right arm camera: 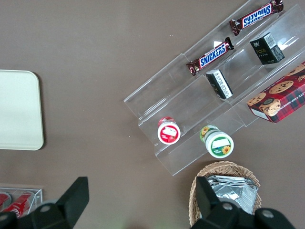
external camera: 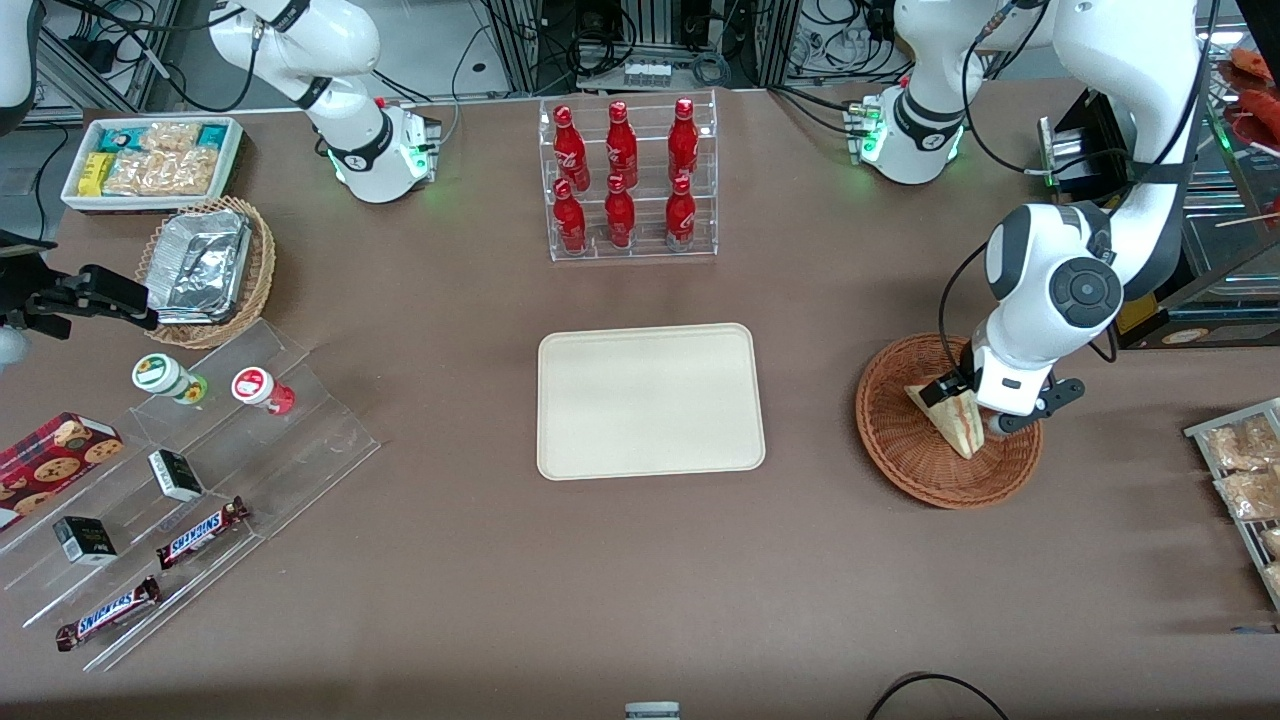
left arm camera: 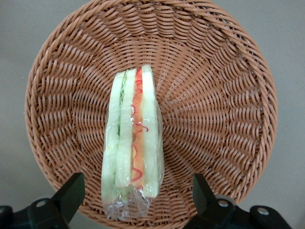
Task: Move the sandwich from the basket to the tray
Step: 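Lower the left gripper and close it on the sandwich's upright edge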
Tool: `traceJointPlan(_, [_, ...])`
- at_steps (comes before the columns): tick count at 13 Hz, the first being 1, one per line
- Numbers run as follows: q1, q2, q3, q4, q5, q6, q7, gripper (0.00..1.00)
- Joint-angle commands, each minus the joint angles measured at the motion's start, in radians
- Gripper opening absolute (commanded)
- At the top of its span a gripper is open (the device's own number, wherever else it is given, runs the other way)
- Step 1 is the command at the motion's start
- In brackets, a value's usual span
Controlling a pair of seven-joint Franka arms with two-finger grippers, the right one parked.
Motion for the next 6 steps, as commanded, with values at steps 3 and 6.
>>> traceJointPlan(3, [0.002,0.035,0.004,-0.033,0.016,0.076,-0.012,1.0])
traceJointPlan(6, [0.004,0.041,0.005,-0.045,0.016,0.098,-0.012,0.94])
